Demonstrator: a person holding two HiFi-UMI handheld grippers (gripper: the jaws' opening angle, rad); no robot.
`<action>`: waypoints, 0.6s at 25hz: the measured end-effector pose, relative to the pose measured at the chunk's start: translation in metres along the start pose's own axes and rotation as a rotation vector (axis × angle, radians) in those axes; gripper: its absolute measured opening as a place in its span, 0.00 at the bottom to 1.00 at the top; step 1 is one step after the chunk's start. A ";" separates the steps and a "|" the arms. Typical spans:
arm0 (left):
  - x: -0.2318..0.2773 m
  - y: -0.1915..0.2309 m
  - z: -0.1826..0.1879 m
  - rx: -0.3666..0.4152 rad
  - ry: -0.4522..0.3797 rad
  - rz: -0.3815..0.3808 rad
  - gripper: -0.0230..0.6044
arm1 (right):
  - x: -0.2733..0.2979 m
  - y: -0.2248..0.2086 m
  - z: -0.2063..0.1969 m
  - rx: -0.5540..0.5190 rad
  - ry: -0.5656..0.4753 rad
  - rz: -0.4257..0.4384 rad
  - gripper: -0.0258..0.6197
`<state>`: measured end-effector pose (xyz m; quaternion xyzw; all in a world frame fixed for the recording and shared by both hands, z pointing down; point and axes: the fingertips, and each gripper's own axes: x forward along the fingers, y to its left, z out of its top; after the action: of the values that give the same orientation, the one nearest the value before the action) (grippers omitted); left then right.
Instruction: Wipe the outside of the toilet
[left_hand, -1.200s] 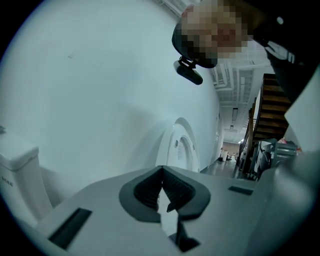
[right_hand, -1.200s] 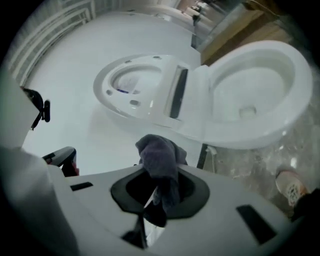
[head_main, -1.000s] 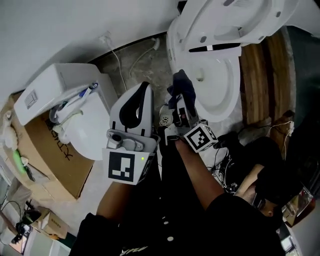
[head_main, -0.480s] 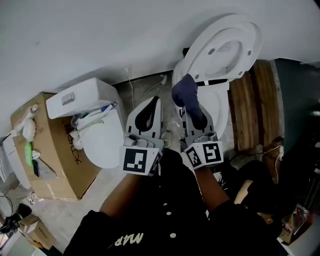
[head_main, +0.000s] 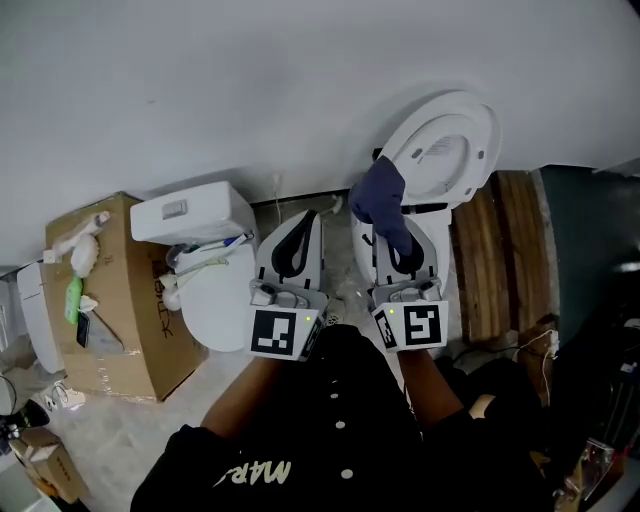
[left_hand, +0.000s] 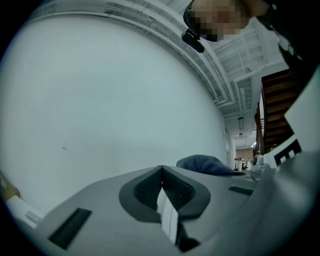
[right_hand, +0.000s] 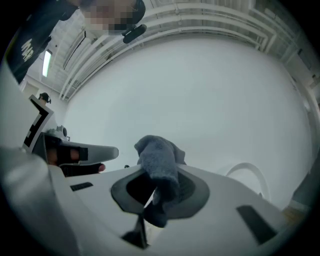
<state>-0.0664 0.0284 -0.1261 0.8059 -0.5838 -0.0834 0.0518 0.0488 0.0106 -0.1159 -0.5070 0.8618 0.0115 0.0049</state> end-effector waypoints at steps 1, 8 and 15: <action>-0.002 0.002 0.005 0.007 -0.001 0.011 0.05 | 0.001 0.002 0.007 -0.004 -0.009 0.005 0.12; -0.014 0.013 0.045 0.022 -0.051 0.035 0.05 | 0.000 0.012 0.055 -0.055 -0.069 0.030 0.12; -0.028 0.023 0.080 0.065 -0.075 0.067 0.05 | -0.013 -0.015 0.085 -0.036 -0.115 -0.039 0.12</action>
<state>-0.1116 0.0485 -0.1980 0.7834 -0.6146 -0.0927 0.0068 0.0684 0.0169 -0.2006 -0.5223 0.8497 0.0561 0.0458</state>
